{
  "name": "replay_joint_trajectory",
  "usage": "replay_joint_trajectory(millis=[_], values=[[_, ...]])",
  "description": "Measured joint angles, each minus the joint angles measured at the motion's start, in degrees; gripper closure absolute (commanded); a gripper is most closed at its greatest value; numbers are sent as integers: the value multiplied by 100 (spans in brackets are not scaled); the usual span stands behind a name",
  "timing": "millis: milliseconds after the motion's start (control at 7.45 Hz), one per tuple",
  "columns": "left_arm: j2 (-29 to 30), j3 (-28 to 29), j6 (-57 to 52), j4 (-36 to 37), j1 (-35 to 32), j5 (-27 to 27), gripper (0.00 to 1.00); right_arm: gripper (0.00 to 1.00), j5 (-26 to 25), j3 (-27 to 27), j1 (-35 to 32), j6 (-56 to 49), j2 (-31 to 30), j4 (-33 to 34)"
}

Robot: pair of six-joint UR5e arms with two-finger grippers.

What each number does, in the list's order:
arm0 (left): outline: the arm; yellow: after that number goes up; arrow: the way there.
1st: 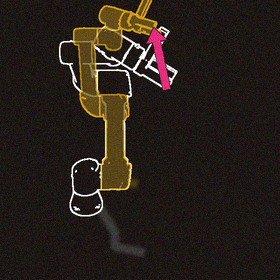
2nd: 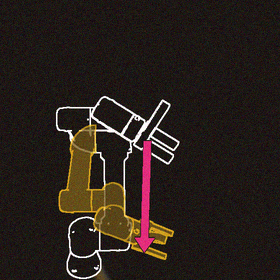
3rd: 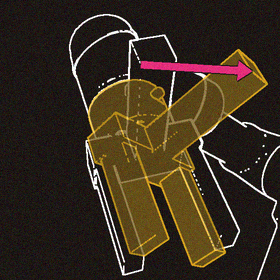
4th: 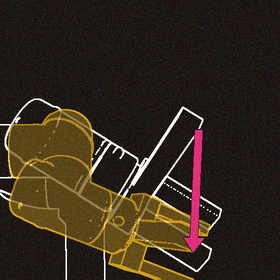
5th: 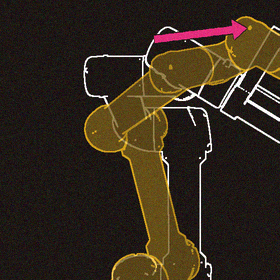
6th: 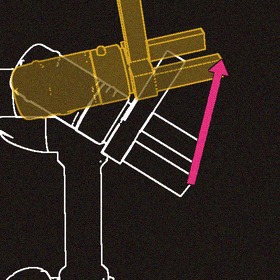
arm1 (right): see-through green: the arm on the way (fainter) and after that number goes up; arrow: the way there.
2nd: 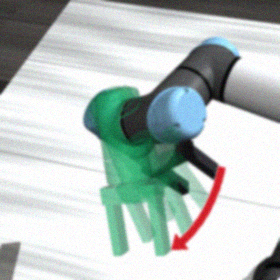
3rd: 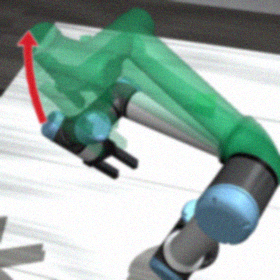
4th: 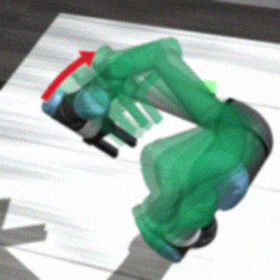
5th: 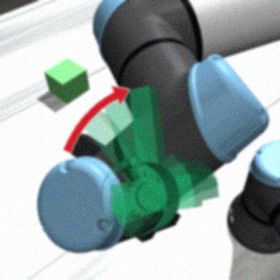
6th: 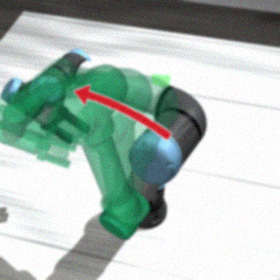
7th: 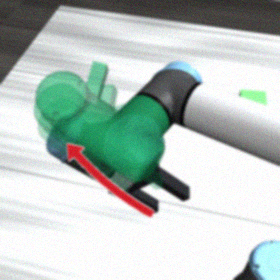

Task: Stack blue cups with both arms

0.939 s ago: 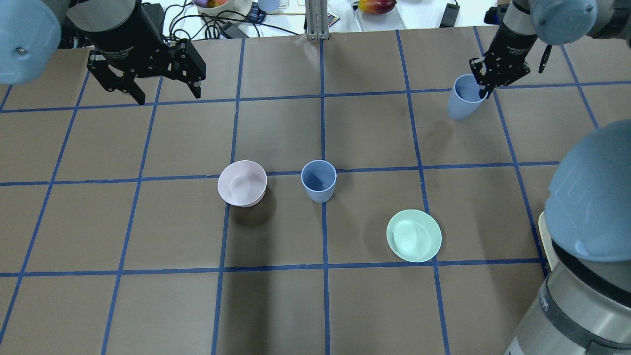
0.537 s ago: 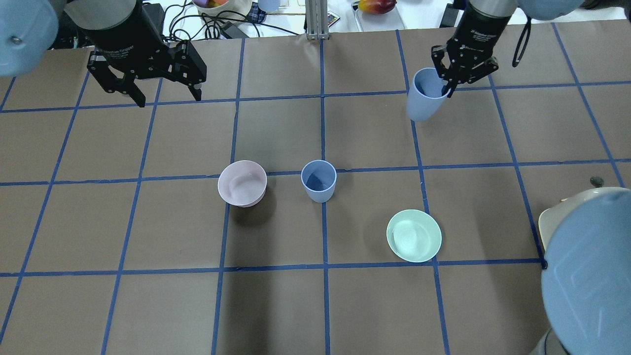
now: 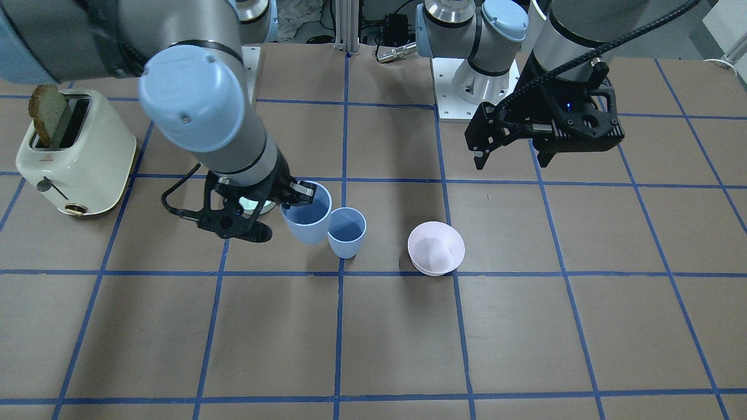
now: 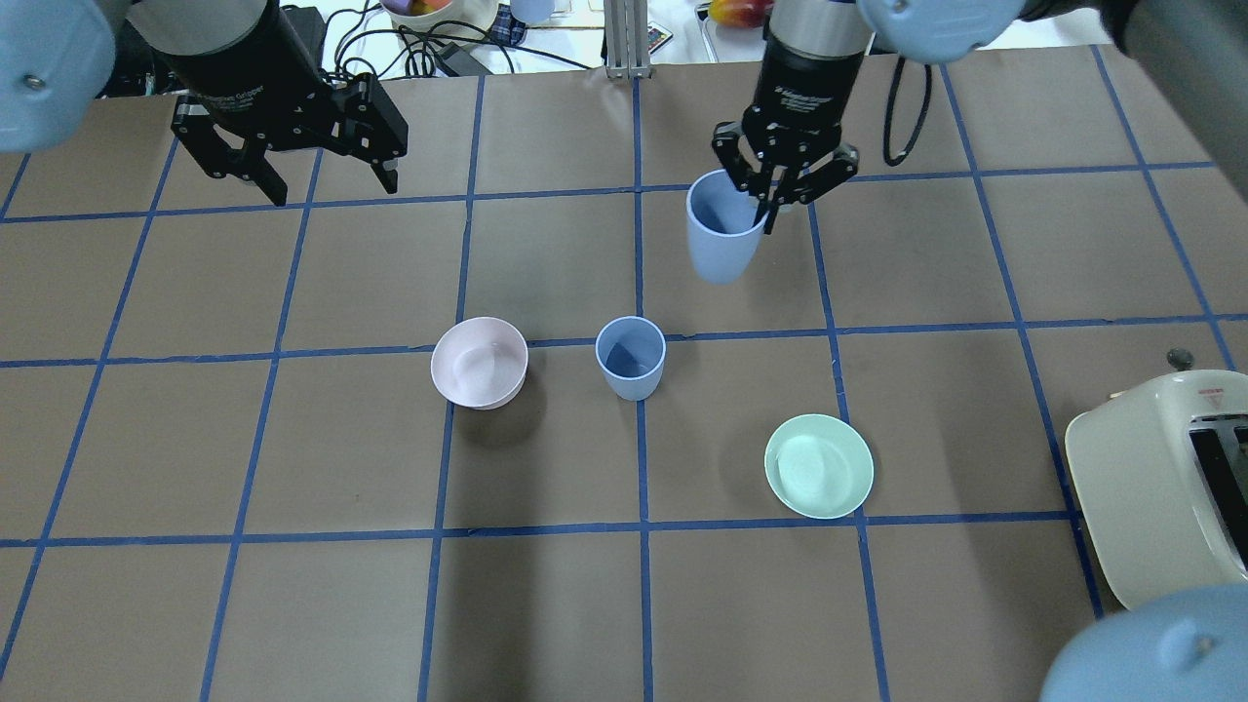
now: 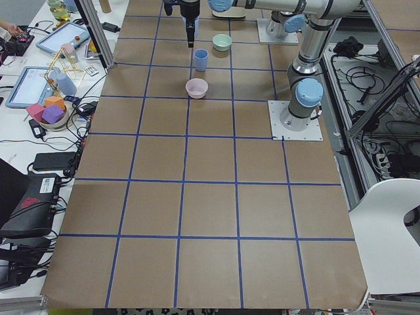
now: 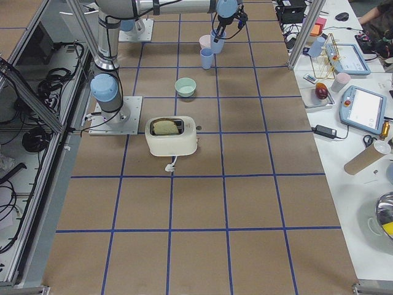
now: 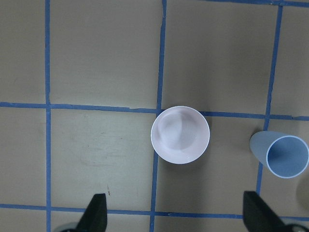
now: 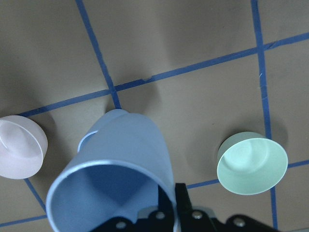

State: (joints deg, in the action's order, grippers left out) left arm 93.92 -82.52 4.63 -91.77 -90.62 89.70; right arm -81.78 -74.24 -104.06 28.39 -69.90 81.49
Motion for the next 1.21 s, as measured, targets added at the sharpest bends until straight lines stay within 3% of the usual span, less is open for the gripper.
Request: replay_joint_trajectory(millis=[402, 1207], values=[[-10, -6, 1, 2, 1, -4, 0, 100, 5, -188, -485, 512, 28, 147], [-27, -9, -5, 2, 1, -21, 0, 100, 4, -526, -510, 629, 77, 550]])
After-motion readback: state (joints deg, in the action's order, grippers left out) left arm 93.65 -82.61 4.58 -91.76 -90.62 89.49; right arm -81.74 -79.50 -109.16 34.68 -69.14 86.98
